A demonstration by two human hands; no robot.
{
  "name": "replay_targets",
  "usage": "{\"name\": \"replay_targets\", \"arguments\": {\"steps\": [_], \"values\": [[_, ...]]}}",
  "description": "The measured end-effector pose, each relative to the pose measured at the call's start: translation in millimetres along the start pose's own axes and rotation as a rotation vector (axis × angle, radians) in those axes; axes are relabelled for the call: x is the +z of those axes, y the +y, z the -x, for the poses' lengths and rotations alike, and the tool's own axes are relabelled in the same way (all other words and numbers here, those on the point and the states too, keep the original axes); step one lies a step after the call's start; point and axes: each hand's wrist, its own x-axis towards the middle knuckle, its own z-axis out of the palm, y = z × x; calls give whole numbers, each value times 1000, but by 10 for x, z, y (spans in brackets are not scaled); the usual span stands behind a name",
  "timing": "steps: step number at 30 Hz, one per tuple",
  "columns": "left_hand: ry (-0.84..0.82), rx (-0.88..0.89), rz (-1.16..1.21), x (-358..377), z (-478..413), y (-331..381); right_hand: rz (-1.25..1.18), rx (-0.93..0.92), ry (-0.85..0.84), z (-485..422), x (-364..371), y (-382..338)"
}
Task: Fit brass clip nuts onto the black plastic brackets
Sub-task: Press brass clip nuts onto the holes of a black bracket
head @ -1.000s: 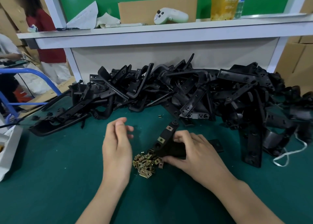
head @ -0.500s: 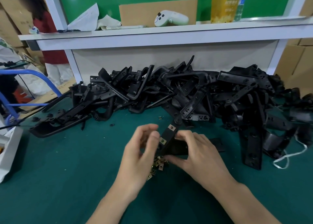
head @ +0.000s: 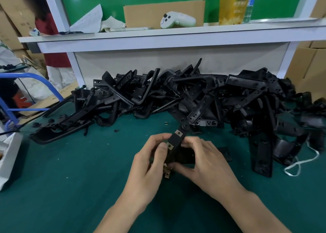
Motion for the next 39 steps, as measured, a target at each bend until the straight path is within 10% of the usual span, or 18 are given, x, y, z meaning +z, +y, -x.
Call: {"name": "replay_targets", "arguments": {"steps": [8, 15, 23, 33, 39], "values": [[9, 58, 90, -9, -3, 38, -270, 146, -109, 23, -55, -50], [49, 37, -61, 11, -8, 11, -838, 181, 137, 17, -81, -246], [160, 26, -27, -7, -41, 13, -1505, 676, -3, -82, -116, -391], [191, -10, 12, -3, -60, 2, -1631, 807, -75, -63, -67, -358], [373, 207, -17, -120, -61, 87, -1341, 586, 78, -117, -110, -270]]}}
